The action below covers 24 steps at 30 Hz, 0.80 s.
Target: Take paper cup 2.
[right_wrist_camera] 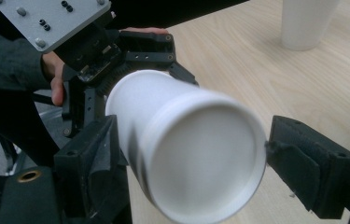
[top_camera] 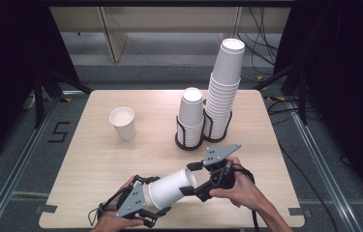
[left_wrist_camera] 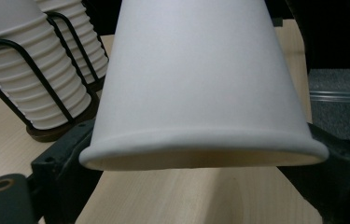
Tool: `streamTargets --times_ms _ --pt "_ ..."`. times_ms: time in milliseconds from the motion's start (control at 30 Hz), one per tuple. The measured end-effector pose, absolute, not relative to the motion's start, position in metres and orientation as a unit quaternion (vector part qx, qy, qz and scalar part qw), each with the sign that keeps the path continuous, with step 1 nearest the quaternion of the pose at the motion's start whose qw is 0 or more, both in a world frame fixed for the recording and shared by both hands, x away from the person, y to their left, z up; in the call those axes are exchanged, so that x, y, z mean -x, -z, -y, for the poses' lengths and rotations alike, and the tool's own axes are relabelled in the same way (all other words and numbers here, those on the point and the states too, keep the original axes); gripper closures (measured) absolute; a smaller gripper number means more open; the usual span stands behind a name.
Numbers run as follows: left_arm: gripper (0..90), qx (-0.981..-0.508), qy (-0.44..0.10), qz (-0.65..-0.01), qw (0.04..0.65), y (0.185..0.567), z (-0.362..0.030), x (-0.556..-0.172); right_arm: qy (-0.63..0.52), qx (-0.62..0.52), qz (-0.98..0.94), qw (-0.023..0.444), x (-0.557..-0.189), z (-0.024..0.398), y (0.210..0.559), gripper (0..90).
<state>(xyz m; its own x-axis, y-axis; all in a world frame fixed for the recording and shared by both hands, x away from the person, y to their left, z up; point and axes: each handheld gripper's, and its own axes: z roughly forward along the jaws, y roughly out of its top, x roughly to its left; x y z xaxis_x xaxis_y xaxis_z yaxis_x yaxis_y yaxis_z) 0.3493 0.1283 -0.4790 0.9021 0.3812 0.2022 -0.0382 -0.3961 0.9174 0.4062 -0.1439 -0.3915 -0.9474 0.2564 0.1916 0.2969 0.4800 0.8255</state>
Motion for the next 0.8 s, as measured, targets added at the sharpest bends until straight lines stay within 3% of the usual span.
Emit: streamTargets --times_ms 433,800 --pt "10.2 -0.851 -0.168 -0.085 0.491 0.476 -0.123 -0.345 0.417 0.106 0.903 -0.023 -0.393 0.140 0.380 16.1" --pt "10.5 -0.881 -0.155 -0.073 0.442 0.469 -0.118 -0.342 0.317 0.036 0.945 -0.069 -0.374 0.115 0.390 16.4"
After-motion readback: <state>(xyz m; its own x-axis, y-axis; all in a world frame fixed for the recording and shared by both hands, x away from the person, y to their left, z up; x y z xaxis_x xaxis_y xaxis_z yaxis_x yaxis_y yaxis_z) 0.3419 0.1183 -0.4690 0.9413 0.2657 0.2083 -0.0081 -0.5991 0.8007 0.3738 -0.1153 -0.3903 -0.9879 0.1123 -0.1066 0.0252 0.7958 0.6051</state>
